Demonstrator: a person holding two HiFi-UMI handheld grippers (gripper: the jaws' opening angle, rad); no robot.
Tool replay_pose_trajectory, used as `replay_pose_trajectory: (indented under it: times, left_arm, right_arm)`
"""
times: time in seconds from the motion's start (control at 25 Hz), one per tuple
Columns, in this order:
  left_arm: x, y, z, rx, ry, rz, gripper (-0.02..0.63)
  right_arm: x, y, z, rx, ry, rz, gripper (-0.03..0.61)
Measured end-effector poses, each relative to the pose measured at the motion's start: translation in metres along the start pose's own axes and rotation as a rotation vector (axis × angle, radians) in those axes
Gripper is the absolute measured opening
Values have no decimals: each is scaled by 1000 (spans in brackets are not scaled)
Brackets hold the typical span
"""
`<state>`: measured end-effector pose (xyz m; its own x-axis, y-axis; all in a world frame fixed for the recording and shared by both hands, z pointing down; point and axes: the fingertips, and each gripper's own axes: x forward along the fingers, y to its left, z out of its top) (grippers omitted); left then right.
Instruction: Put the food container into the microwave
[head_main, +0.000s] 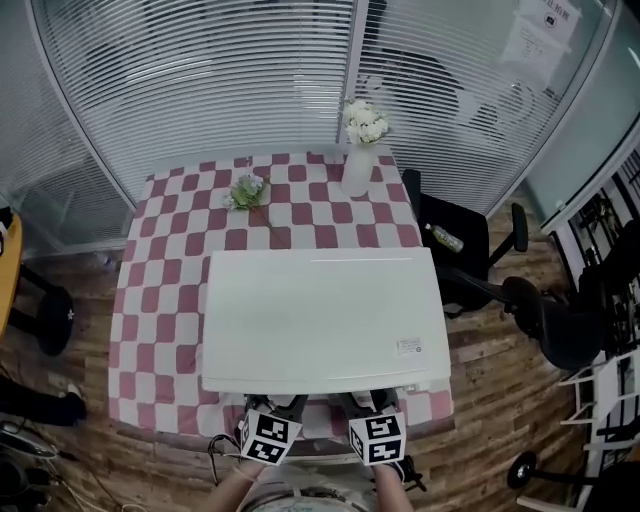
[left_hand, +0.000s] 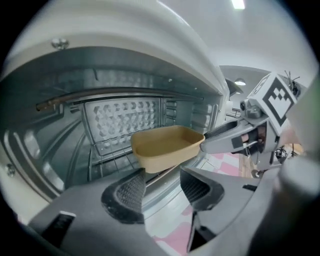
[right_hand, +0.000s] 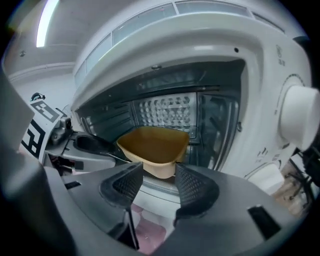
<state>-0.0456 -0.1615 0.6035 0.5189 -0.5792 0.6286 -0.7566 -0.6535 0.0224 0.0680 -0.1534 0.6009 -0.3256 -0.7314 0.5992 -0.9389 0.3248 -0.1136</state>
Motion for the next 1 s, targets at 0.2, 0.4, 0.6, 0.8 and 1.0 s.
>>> replay_pose_trajectory:
  times: [0.2,0.4,0.6,0.8,1.0]
  left_arm:
    - [-9,4,-5,-21,1,18,222]
    - [-16,6,-6,-45,-9,37,222]
    - [-18,7,-6,-45,-16,36,222]
    - [-19,1,1,-42,-34,12,194]
    - [-27,-13,10,-28,-76,-38,55]
  right_arm:
    - [15,-6,9,-27,-7,-6,181]
    - [26,0,16,-49,-8,27,173]
    - [27,11,18,-65,-13,50,175]
    - [17,22,15,-75,-15,78,169]
    - [2,36,15,-84,-46,121,79]
